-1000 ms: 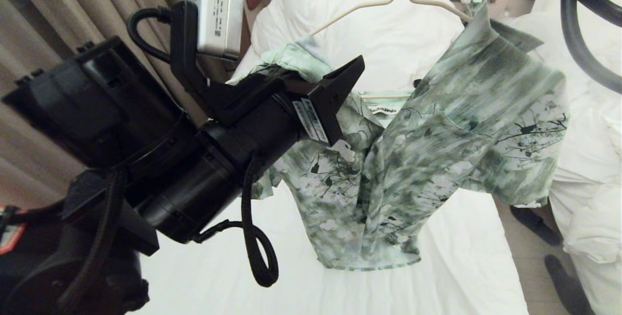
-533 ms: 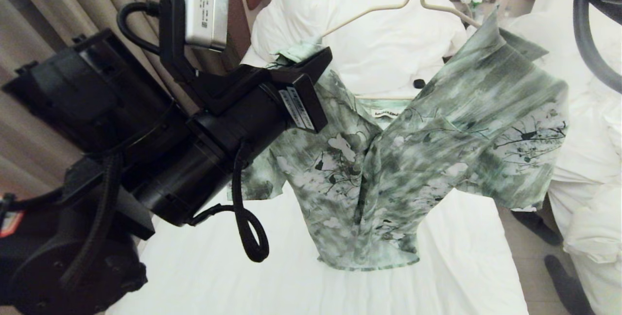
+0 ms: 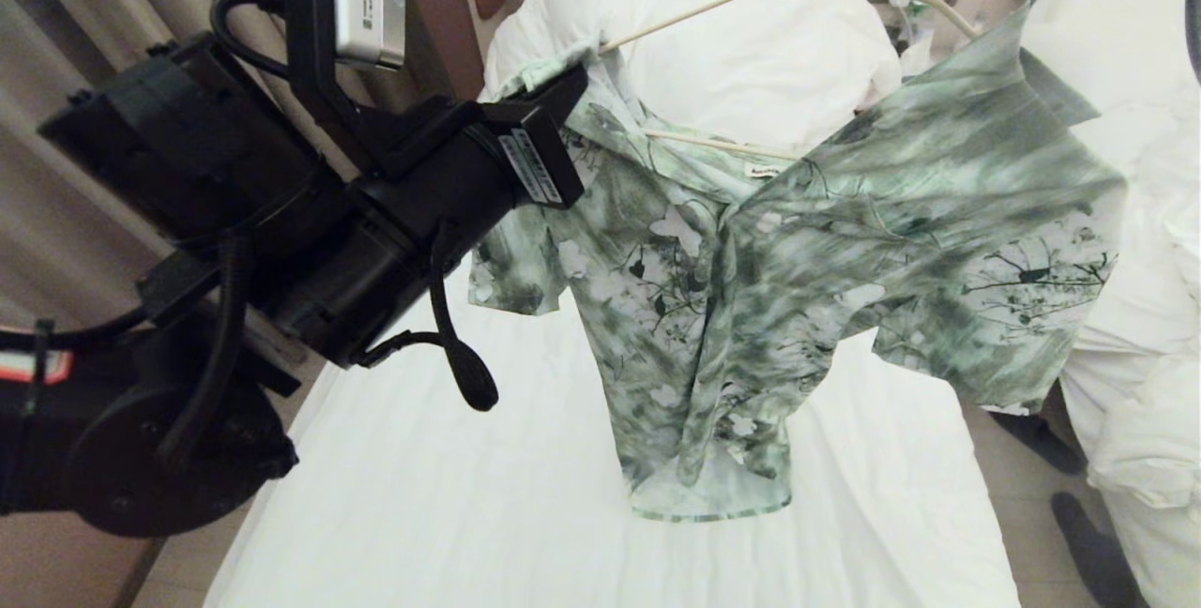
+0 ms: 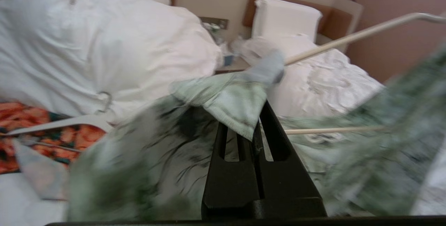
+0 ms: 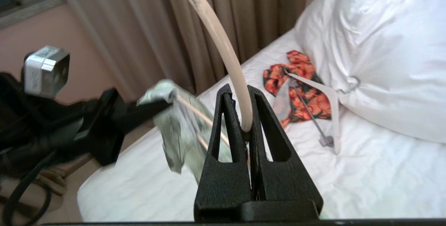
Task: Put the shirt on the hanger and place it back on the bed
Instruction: Take the clothes hanger out of the clothes
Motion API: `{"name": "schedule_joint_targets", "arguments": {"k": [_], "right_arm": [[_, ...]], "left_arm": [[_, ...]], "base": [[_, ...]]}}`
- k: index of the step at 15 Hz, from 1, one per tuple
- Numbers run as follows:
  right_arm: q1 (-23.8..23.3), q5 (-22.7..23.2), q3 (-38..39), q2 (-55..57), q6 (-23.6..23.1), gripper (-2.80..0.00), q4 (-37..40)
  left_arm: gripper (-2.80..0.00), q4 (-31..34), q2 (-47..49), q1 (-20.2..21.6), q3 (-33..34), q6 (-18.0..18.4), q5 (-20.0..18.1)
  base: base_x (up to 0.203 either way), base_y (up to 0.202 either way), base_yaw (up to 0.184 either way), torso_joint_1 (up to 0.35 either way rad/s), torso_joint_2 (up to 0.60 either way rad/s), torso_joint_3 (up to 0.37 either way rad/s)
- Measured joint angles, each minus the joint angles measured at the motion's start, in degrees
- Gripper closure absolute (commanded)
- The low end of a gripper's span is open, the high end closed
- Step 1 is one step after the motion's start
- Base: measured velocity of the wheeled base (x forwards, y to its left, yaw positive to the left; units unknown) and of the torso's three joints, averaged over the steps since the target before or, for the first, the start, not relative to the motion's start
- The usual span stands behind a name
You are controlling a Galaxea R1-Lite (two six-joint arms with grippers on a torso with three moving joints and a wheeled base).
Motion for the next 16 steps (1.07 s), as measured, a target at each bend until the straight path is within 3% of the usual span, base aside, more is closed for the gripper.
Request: {"name": "schedule_joint_targets", "arguments": {"k": [7,12,16], "right_arm": [[-3.64,0.02,0.01,-0.71,-0.26,0.00,-0.10],[-4.40,0.02,0.04,-1.16,-0.39,0.00,-0.11],[-4.96,0.09,1.79,-1.95,-0.50,0.00,-0.10]], "left_arm": [[0.00,0.02,2.75,6.55,-3.78,0.01,-0.07],[0.00,0.13,3.50,8.45,-4.40,0.08,-1.33],[0.00,0.21,3.65,13.26,-6.75,-0.12,-2.44]], "base": [[0.000,0.000,0.000,0.000,0.00,0.000],[0.000,0.000,0.000,0.000,0.00,0.000],[0.000,0.000,0.000,0.000,0.00,0.000]]}}
